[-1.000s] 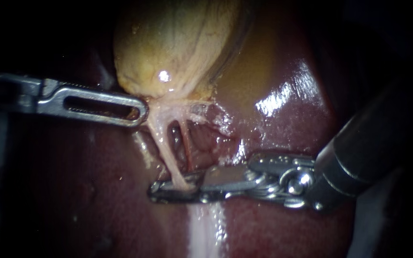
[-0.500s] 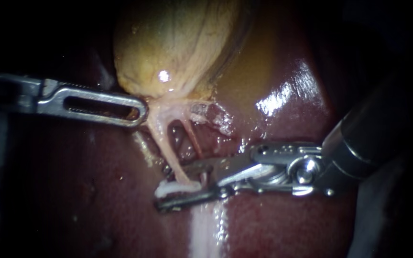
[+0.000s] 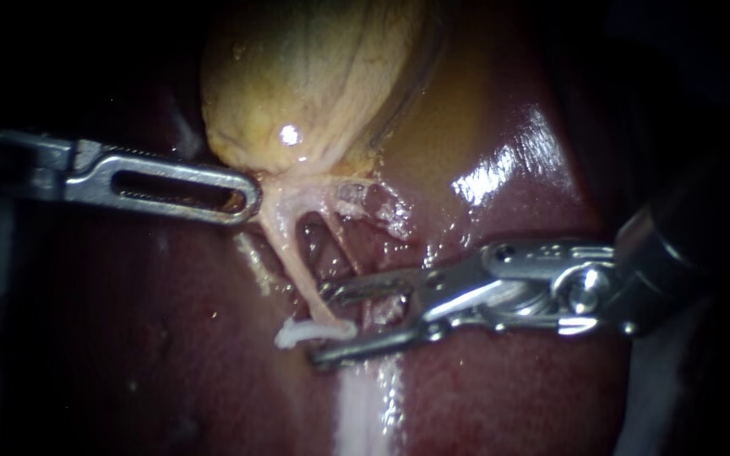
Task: Going back first clip left tube
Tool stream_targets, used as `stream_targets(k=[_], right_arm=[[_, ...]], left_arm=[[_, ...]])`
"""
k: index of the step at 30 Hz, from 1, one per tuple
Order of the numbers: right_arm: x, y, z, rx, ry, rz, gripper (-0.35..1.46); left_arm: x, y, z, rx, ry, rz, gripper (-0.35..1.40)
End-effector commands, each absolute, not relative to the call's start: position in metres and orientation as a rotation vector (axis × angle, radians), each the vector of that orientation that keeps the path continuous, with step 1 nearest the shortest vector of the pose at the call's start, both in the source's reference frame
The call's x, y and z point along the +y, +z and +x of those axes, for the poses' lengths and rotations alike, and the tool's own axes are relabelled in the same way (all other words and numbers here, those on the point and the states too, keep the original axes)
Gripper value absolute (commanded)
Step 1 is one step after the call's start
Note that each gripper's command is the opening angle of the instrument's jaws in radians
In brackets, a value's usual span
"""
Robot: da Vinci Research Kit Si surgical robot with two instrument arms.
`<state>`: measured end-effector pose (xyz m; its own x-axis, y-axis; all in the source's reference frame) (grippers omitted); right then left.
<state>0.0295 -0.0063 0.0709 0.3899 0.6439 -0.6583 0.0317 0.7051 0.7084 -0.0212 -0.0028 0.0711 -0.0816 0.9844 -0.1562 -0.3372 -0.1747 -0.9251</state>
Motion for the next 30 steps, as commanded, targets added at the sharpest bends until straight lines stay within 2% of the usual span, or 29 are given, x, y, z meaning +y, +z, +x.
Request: stream_targets(k=[1,13,21,30], right_arm=[[-0.0059,0.0704,0.0289,1.121,0.429,0.704,0.50],[-0.0015,0.0651,0.0221,1.140,0.392,0.610,0.50],[-0.0014,0.0649,0.0216,1.144,0.398,0.600,0.50],[-0.0017,0.0649,0.0217,1.146,0.392,0.606,0.50]], left_arm=[[-0.0028,0.0711,-0.0212,-0.896,1.516,-1.035,-0.35],[-0.0031,0.0715,-0.0218,-0.891,1.517,-1.036,-0.35],[-0.0032,0.0729,-0.0229,-0.881,1.518,-1.038,-0.35],[-0.0037,0.0767,-0.0262,-0.883,1.541,-1.042,-0.35]])
